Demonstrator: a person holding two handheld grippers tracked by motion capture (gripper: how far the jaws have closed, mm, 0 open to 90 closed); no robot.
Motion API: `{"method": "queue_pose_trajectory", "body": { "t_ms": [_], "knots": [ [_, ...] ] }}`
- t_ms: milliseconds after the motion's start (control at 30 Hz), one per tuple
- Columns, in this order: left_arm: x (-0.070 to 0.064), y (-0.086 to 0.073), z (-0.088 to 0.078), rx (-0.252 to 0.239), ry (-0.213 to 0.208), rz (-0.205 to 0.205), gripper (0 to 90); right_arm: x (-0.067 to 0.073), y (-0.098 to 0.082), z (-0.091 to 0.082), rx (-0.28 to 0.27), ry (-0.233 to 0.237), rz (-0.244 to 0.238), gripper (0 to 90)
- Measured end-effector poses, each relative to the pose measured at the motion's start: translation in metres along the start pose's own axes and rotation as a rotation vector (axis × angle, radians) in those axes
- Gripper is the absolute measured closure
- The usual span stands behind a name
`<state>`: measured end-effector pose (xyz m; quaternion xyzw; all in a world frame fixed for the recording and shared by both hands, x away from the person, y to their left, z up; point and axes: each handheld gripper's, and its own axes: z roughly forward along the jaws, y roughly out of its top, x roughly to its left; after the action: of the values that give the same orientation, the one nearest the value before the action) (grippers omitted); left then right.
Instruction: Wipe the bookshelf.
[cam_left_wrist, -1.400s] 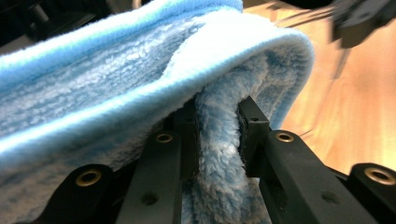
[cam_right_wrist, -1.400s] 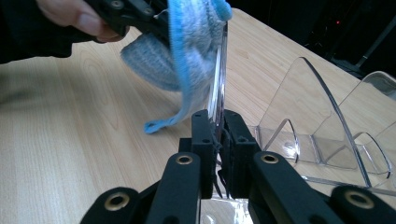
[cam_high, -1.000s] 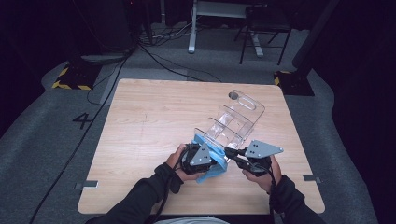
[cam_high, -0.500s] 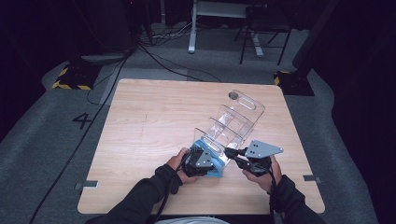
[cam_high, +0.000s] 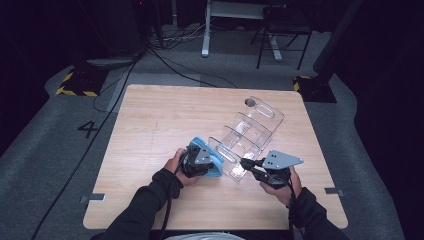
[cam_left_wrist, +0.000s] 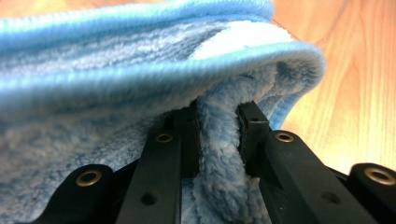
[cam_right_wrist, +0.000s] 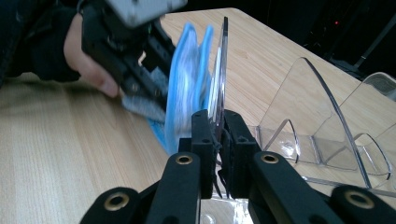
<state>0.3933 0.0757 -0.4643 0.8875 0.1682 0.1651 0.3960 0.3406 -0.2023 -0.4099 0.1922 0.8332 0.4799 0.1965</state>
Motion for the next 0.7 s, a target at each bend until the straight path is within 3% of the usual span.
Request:
{"method": "queue_pose_trajectory", "body": {
  "t_ms": [100,167,267,400,633,700],
  "knots": [
    [0.008,0.003,-0.015,-0.066,0.037,-0.043,74.9,0.0,0.0,0.0,-0.001,0.001,-0.002,85.3],
    [0.011,0.006,-0.026,-0.136,0.043,-0.08,74.9,0.0,0.0,0.0,-0.002,0.001,0.001,85.3],
    [0.012,0.013,-0.04,-0.234,0.055,-0.096,74.9,0.0,0.0,0.001,-0.001,0.001,0.002,85.3],
    [0.008,0.019,-0.044,-0.314,0.002,-0.121,74.8,0.0,0.0,0.001,-0.003,0.003,0.002,85.3],
    [-0.013,0.027,-0.029,-0.322,-0.084,-0.07,74.8,0.0,0.0,0.001,-0.003,0.001,0.002,85.2],
    [-0.022,0.03,-0.022,-0.303,-0.105,-0.04,74.8,0.0,0.0,0.001,-0.004,0.0,-0.001,85.2]
  ]
}}
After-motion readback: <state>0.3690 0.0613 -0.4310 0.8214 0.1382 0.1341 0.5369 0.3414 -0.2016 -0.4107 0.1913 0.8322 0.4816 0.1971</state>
